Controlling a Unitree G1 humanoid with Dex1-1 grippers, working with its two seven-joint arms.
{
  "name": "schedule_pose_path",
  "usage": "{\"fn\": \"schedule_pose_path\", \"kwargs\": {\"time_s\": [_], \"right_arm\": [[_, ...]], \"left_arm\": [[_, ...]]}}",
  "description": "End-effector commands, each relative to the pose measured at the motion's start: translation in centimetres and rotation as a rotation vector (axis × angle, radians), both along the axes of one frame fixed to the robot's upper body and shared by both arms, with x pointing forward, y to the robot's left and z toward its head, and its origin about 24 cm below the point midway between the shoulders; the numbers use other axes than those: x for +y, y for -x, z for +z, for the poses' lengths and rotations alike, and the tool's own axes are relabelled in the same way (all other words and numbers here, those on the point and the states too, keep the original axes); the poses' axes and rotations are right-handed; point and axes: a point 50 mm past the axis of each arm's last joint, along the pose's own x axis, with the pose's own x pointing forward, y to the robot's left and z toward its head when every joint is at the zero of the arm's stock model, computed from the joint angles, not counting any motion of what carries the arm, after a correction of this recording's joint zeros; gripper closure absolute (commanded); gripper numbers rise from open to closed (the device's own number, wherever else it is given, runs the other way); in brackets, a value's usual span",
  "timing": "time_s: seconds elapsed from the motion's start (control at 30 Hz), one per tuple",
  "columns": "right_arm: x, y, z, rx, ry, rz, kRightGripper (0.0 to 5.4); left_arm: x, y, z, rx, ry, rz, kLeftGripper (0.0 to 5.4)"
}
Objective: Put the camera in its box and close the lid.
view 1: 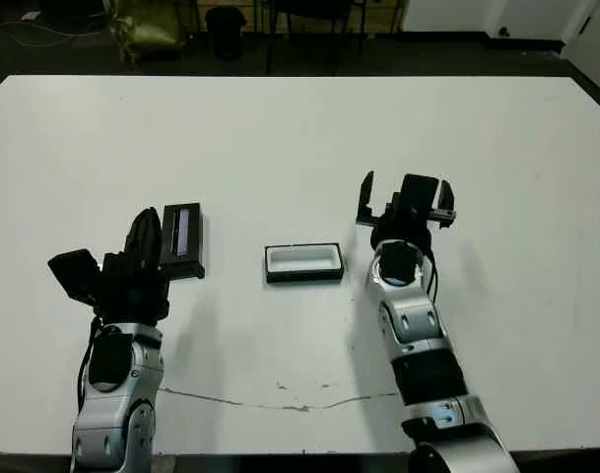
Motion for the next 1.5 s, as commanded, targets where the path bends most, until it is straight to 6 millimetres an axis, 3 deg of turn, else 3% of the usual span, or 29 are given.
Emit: {"fn": "schedule_pose_path", "kwargs": {"time_s": [0.03,0.27,1.5], "right_arm": [[1.5,-0.4,0.1,0.003,-0.054,-0.012,0.01],[1.5,-0.4,-1.1,0.018,-0.13,-0.038,0.01],[2.5,0.6,-5.9,0.199,-0.191,-0.115,0.01]], "left_arm": [[0.3,0.2,-0.8,0.051,-0.021,0.011,5.4],[0.4,0.2,-0.9,0.059,-0.021,0.0,5.4],[0.5,0.3,-0.7,0.098,-0.074,-0.007,5.4]]}}
